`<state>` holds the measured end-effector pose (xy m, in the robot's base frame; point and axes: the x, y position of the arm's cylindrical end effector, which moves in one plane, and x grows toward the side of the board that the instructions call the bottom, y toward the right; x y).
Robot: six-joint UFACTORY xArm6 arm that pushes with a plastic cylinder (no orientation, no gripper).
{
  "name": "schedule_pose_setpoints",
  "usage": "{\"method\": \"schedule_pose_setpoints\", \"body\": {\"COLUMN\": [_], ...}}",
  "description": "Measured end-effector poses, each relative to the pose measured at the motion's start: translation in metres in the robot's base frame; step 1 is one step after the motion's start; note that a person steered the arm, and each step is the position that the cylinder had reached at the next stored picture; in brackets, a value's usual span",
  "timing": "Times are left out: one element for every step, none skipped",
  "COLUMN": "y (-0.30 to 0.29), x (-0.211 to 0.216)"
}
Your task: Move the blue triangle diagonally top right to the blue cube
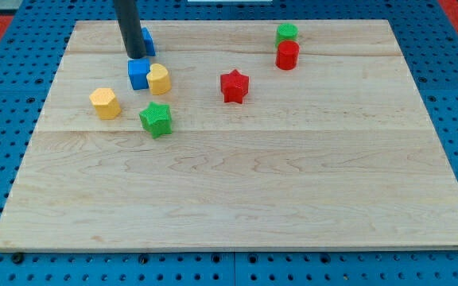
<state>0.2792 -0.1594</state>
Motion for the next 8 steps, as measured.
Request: {"method": "schedule_pose_setpoints", "body": {"y": [-0.036,-0.051,-0.051,-0.051,-0.029,-0.001,0.010,0.011], "x": [-0.003,-0.013,-0.015,-0.015,-0.022,-0.032,-0.037,-0.037]}}
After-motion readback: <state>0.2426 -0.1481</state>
